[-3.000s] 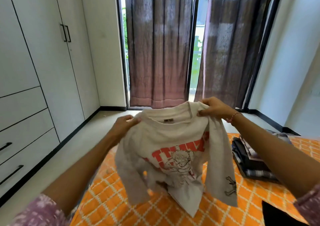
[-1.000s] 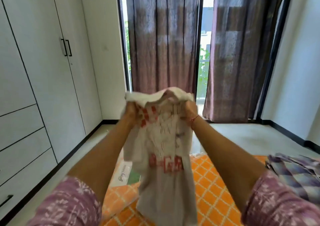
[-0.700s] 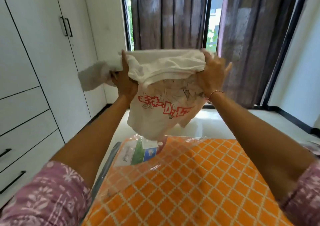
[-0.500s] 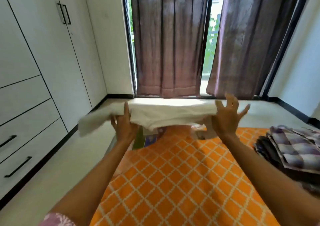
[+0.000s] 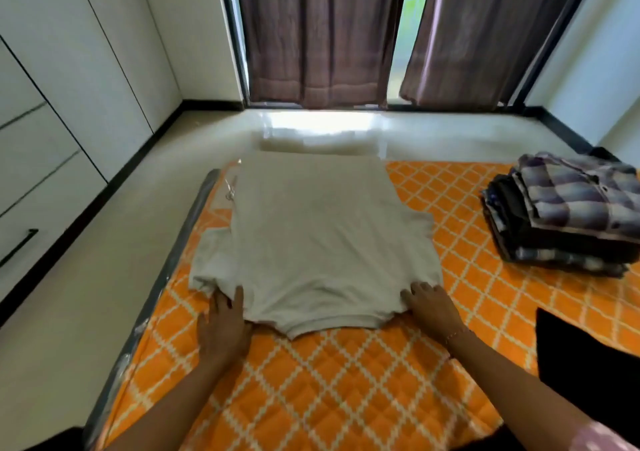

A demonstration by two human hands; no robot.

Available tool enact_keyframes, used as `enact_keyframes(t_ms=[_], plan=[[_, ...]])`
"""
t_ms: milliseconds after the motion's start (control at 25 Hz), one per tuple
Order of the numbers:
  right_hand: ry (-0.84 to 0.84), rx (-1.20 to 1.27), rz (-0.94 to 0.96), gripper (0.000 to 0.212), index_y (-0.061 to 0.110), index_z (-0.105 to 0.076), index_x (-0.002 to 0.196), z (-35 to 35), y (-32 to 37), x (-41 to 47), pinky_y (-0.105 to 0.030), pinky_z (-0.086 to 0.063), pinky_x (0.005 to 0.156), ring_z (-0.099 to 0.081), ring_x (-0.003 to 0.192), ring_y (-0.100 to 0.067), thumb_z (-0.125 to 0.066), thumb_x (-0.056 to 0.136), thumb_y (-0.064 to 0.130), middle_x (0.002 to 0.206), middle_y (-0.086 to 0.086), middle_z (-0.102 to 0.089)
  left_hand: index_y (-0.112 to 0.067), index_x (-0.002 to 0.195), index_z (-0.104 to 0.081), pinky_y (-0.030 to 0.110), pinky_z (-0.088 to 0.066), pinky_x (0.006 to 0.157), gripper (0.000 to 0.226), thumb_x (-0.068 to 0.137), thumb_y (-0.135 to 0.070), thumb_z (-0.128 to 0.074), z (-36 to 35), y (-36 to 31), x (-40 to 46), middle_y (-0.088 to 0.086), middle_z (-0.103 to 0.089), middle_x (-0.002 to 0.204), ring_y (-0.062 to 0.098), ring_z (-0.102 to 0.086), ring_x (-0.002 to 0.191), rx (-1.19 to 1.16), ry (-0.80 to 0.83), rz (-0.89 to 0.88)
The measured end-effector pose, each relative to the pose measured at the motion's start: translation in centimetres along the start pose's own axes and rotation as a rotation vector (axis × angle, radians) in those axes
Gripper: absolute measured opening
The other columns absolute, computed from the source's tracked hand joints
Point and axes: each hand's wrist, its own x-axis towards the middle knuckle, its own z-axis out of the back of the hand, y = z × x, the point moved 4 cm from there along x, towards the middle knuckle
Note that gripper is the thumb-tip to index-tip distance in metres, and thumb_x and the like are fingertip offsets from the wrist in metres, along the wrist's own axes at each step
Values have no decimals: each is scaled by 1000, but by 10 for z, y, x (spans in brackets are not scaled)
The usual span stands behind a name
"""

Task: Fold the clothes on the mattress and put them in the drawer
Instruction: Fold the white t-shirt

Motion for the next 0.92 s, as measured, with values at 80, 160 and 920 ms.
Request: enact_keyframes(t_ms=[80,160,920], plan=[[-58,-44,60,45,12,-71,87,-2,15,0,-30,-49,53,-64,67,-27,-90,48,23,80,-9,-65,-8,149,-24,50,-36,102,77,87,-34,-61,14,-15,-5,33,-35,141,43,-40,130,-21,-265,-143],[0,-19,144,33,11,-59,113,-7,31,12,-34,-46,70,-60,93,-29,-66,82,19,106,-12,-60,-7,123,-56,34,-55,71,55,71,-19,-72,27,-43,-11,20,-67,99,31,-68,87,112,-457,-593],[-25,917,-562,20,12,-67,100,7,-12,-19,-36,-50,77,-64,88,-27,-50,91,8,106,-19,-67,-23,122,-56,30,-38,92,40,93,-50,-49,26,-94,-31,3,-61,122,17,-56,111,-107,80,-493]])
